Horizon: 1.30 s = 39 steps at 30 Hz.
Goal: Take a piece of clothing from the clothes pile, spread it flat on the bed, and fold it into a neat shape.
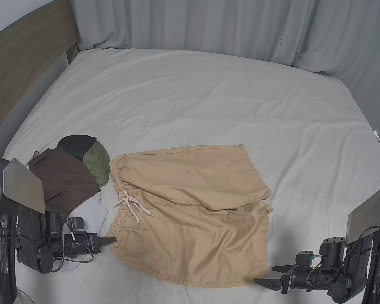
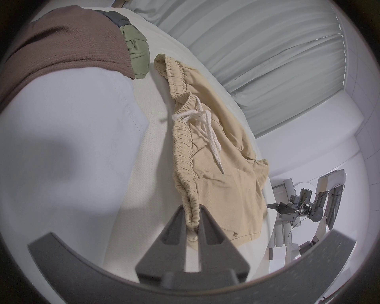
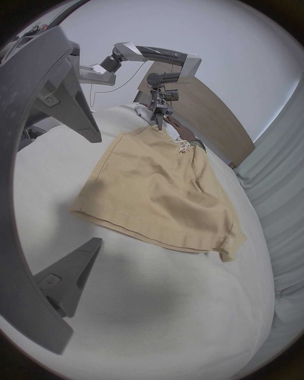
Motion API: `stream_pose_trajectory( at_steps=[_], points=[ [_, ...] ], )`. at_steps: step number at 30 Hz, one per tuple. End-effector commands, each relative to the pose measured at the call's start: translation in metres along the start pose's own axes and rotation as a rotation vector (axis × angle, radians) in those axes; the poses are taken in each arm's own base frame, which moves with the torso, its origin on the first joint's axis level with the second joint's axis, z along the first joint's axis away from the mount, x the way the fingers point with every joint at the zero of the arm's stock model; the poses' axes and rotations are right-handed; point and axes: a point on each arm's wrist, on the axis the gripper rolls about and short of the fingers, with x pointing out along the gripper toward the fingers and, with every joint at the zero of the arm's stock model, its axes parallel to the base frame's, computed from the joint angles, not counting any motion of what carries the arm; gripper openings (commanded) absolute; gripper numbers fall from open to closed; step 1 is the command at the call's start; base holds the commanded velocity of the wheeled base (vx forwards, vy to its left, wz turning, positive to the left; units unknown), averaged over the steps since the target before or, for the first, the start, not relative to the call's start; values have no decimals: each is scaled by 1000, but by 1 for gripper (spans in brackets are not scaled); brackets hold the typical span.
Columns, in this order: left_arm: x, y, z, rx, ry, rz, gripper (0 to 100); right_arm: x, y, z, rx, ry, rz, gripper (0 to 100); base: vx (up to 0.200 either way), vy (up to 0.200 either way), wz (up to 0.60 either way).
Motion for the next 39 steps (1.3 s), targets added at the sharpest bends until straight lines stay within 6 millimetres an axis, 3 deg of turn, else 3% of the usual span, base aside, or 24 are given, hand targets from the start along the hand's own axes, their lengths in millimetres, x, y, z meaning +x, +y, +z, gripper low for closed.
stream_pose_trajectory(
  at_steps=[1, 21, 22, 39],
  points=[
    [-1, -1, 0, 5, -1, -1, 0, 6, -3, -8, 22, 35, 2, 100, 0, 0, 0],
    [-2, -1, -2, 4, 9, 2, 0, 23, -7, -8, 6, 32, 18, 100, 0, 0, 0],
    [-2, -1, -2, 4, 9, 2, 0, 23, -7, -8, 5, 32, 19, 0, 0, 0, 0],
    [-3, -2, -3, 1, 13, 2, 0, 22, -8, -10, 13, 41, 13, 0, 0, 0, 0]
  ],
)
